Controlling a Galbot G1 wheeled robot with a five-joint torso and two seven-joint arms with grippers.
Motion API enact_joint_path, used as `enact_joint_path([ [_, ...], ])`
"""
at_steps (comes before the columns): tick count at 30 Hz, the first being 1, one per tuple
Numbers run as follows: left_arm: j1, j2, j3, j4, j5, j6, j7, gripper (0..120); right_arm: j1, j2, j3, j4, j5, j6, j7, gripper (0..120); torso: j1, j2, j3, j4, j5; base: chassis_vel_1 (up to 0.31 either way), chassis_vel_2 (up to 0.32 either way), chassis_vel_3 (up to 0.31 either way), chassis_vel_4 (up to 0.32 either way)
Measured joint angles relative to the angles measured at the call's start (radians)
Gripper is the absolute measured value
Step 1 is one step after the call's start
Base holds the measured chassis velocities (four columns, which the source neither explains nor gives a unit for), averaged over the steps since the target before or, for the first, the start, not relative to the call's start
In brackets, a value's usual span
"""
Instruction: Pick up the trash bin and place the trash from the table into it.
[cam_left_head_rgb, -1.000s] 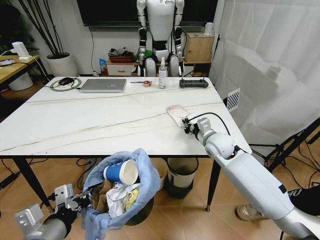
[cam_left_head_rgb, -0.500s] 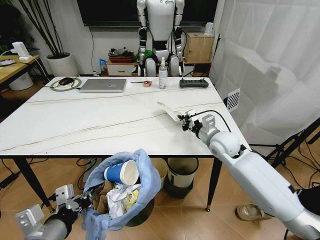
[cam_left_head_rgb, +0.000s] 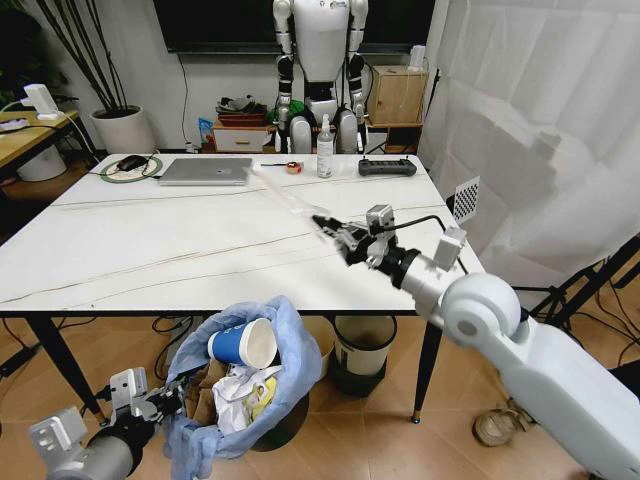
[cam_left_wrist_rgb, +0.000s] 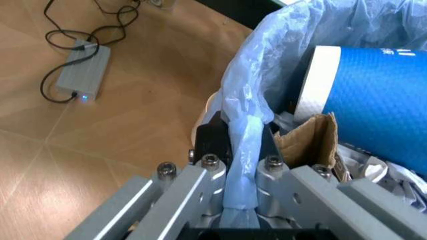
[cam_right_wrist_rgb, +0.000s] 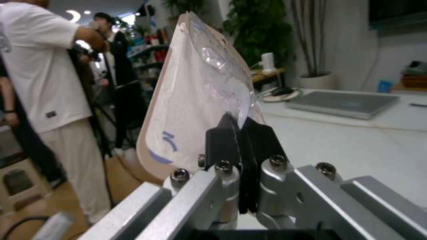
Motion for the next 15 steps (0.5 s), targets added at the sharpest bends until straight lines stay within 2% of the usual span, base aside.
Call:
enact_joint_path([
  [6,0.006,-0.006,-0.005,0.0,-0.001,0.0,-0.004,0,-0.062,-0.018,-0.123,0.096,0.001,0.002,-0.004,0,0.0,0.0,0.0,0.0,0.0,0.0,0.0,0.0,0.0],
  [15,0.005,-0.005,-0.006,0.0,-0.001,0.0,-0.005,0,-0.109,-0.031,-0.217,0.139,0.004,-0.008,0.038,0,0.0,0.0,0.0,-0.0001,-0.0001,0.0,0.0,0.0,0.0],
])
